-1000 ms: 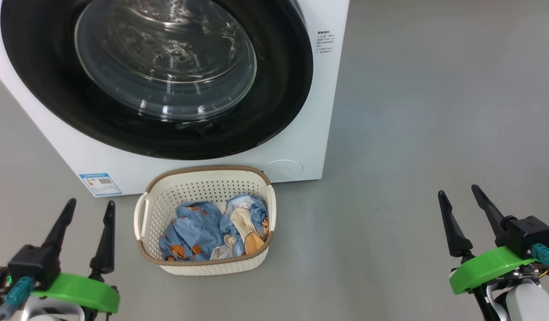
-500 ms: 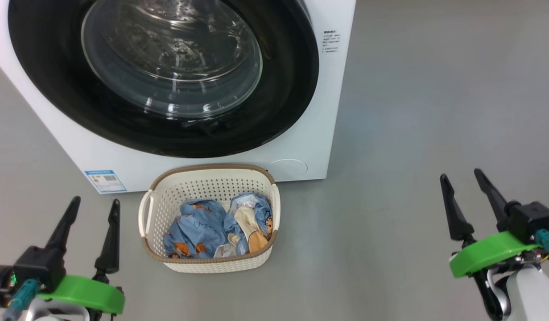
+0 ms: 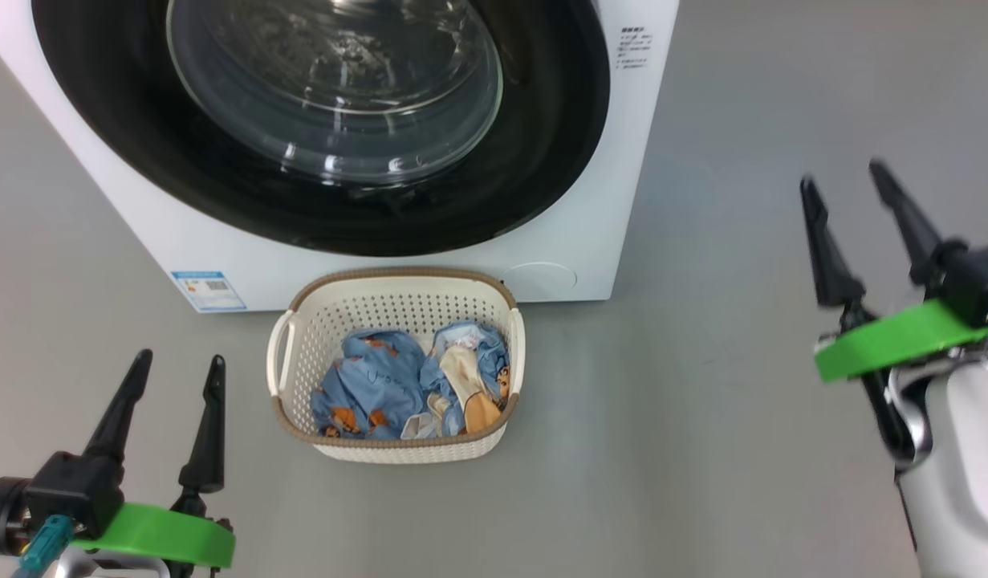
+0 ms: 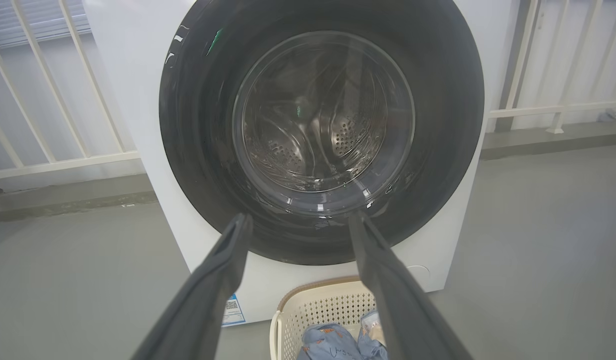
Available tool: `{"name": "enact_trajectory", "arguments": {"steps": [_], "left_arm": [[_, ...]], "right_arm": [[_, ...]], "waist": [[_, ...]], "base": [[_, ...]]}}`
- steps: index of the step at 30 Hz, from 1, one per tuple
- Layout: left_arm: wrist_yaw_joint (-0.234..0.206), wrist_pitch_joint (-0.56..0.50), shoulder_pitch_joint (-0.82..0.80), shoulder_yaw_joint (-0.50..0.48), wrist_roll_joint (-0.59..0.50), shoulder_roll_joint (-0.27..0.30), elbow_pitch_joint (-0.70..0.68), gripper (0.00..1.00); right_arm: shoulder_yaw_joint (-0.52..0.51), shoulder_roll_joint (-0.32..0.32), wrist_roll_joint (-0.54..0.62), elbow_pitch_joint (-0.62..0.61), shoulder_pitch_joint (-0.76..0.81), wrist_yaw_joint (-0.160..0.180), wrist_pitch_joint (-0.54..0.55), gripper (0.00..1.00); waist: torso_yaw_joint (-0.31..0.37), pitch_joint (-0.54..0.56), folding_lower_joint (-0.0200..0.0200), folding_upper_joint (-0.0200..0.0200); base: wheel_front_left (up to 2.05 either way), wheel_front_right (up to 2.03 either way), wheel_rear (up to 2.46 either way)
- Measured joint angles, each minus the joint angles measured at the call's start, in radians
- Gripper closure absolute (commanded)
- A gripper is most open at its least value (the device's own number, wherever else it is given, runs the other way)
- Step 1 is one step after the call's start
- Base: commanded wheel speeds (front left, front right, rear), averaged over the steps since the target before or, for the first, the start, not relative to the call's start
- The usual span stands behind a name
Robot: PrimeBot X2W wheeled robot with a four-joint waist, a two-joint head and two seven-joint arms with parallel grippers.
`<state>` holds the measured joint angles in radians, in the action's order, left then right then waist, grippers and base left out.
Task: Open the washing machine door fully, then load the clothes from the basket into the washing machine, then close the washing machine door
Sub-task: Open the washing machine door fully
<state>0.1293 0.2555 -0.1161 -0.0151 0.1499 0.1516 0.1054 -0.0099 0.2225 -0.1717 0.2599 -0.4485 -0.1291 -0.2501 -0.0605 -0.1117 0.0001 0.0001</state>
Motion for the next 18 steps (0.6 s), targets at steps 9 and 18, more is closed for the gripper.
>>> {"name": "enact_trajectory", "arguments": {"steps": [9,18], "left_arm": [[0.000,0.000,-0.008,0.002,0.003,-0.008,-0.012,0.00],[0.000,0.000,-0.055,0.013,0.014,-0.010,-0.012,0.00]], "right_arm": [[0.010,0.033,-0.015,-0.016,-0.174,0.000,-0.007,0.00],[-0.101,-0.021,-0.210,0.024,-0.356,0.000,-0.001,0.00]], "waist": [[-0.026,-0.049,0.0000,0.0000],[-0.048,-0.130,0.0000,0.0000]], "base": [[0.00,0.00,0.00],[0.00,0.00,0.00]]}}
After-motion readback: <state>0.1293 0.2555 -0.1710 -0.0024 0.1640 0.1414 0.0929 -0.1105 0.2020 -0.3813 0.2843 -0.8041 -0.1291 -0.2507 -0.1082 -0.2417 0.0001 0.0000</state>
